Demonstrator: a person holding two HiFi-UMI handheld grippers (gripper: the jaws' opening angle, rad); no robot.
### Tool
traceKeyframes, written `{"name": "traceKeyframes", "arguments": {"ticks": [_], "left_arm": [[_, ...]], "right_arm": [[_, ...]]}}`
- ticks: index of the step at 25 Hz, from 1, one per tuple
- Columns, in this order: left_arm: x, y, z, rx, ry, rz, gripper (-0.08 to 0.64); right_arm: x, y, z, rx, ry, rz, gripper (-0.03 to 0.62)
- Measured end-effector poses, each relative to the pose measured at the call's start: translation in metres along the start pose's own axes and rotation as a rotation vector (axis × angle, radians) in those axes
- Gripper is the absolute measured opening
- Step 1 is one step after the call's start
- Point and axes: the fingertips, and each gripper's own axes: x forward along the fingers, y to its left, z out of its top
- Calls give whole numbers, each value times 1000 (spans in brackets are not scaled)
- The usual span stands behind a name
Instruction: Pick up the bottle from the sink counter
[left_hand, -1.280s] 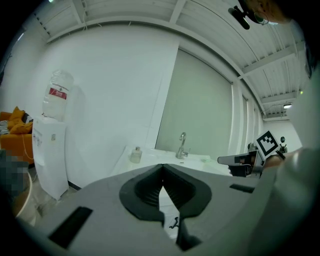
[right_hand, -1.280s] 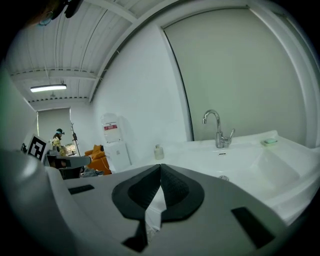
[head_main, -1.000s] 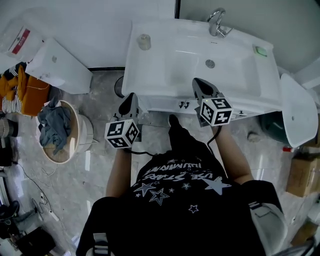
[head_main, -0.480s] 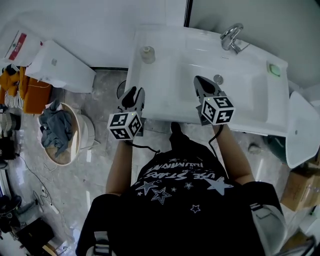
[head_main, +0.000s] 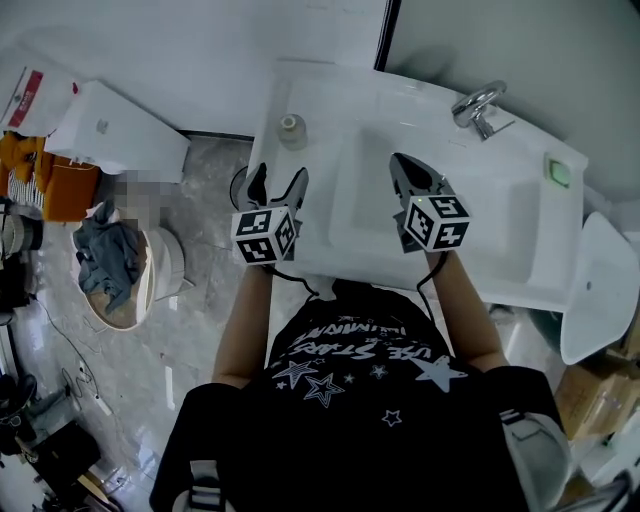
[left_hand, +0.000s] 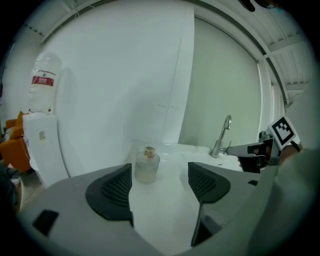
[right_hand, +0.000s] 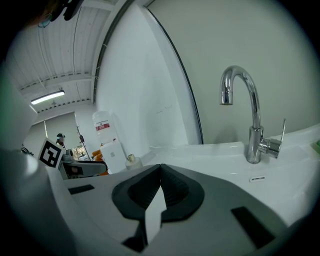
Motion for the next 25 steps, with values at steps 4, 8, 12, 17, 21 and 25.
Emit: {"name": "traceKeyframes", "arguments": {"ticks": [4, 8, 12, 17, 21, 25], "left_arm": [[28, 9, 1, -3, 24, 56, 345], [50, 16, -2, -5, 47, 80, 350], [73, 22, -8, -2, 85, 120, 356], [93, 28, -13, 19, 115, 167, 357], [105, 32, -14, 14, 128, 179, 357], [117, 34, -15, 23, 144, 190, 357]], "right_arm": [[16, -11, 0, 12, 16, 12, 6], [28, -21, -3, 28, 27, 20, 6], [39, -35, -7, 48, 45, 20, 6], [50, -52, -13, 71, 61, 6, 6], [56, -56, -15, 79, 70, 6, 6], [59, -61, -15, 84, 73, 8, 6]]}}
